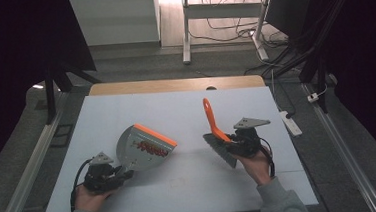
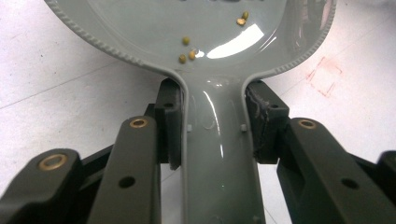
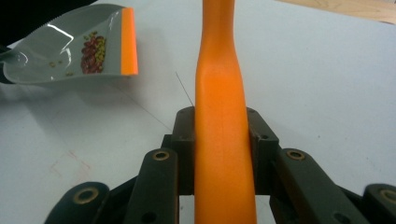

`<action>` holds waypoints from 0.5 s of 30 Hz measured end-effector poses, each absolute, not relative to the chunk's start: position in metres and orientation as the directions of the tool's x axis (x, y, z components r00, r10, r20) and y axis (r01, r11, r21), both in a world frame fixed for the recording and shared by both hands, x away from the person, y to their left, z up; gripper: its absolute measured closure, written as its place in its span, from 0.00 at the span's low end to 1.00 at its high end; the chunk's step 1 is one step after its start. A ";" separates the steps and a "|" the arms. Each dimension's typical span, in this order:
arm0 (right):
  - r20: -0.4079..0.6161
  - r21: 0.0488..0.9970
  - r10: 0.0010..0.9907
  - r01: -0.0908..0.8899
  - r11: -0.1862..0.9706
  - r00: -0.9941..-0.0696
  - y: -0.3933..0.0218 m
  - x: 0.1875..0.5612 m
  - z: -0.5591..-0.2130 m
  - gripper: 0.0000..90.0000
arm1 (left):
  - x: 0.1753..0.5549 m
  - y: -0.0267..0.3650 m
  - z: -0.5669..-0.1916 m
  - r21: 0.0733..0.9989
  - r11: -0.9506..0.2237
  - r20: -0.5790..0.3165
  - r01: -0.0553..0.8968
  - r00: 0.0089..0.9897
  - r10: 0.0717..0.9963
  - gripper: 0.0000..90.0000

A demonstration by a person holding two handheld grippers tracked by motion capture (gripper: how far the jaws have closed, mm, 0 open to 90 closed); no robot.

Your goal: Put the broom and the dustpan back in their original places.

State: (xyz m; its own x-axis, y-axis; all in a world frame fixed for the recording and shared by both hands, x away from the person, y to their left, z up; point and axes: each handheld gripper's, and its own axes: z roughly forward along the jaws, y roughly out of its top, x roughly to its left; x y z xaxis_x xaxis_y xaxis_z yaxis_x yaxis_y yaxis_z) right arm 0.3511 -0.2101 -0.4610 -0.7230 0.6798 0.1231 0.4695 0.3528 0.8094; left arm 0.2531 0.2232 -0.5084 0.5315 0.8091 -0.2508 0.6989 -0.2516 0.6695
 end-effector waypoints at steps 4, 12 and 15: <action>0.124 0.811 0.687 0.472 0.345 -0.716 -0.214 0.345 -0.459 0.78 | 0.252 0.222 -0.507 0.673 -0.239 -0.257 0.700 0.524 0.812 0.69; 0.137 0.816 0.691 0.476 0.328 -0.710 -0.223 0.337 -0.459 0.78 | 0.245 0.220 -0.509 0.675 -0.176 -0.268 0.716 0.460 0.846 0.69; 0.146 0.820 0.691 0.478 0.316 -0.708 -0.227 0.334 -0.458 0.78 | 0.243 0.220 -0.510 0.674 -0.152 -0.269 0.723 0.432 0.861 0.69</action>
